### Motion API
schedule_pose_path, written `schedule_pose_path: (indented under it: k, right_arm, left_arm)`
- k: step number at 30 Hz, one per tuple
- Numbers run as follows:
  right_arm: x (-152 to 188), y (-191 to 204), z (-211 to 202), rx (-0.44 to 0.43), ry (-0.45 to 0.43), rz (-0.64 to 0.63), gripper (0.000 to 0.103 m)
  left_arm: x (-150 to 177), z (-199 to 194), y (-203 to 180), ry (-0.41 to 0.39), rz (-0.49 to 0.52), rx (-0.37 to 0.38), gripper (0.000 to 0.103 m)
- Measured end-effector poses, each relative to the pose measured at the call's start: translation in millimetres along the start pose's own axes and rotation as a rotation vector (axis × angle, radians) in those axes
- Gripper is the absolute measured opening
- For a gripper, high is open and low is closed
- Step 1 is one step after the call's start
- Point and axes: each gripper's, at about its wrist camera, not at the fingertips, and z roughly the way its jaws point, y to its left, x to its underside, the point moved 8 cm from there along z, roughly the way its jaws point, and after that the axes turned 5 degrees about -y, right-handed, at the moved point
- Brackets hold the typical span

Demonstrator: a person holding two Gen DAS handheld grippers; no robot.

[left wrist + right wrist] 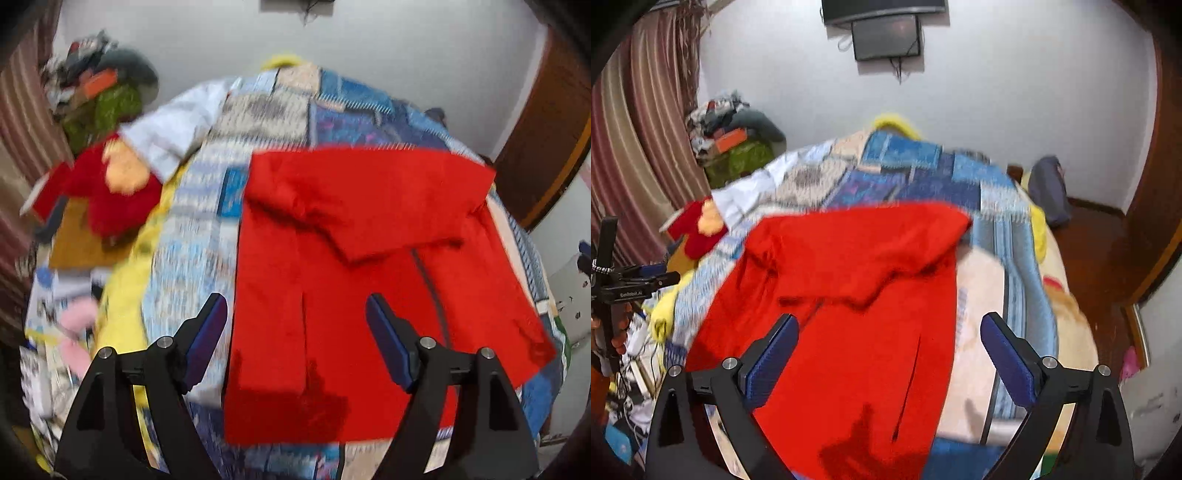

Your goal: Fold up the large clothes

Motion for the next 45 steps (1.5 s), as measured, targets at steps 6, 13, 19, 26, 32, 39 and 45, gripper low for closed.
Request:
schedule_pose_path:
  k: [6,13,19,26,32,39,45]
  right_arm:
    - [74.5,-8.7,1.3,0.034,0.107,0.057,0.098]
    - [140.2,-28.2,11.2,0.030,0.244,0.174,0.098]
    - [161.9,-31.6,7.1,0.002,0.268,0.223,0.098]
    - [162.2,-27.6,17.3,-0.069,0.276,0.280,0.081]
    - [153.3,-12.6,24.1,-0.117,0.263,0.252,0.029]
    - [133.4,7.7,24.6,-0.144,0.220,0.166,0.008]
    - [88.8,8.1,20.6,-0.191,0.127,0.191,0.008]
  left_arm:
    - [70.1,12.5,30.0,0.109,-0.063,-0.021,0.077]
    - [138.6,36.1,56.7,0.224,-0.137,-0.050,0.077]
    - [171.8,55.7,72.1,0.287,-0.192,-0.067,0.077]
    - [167.1,77.9,64.9,0.293,-0.208,-0.062,0.051]
    - [162.5,82.5,43.7,0.282,-0.150,-0.075,0.018]
    - [141.3,53.1,21.0,0.216,-0.064,-0.066,0.010]
    - [72.5,18.1,5.6,0.085,-0.035,-0.014,0.009]
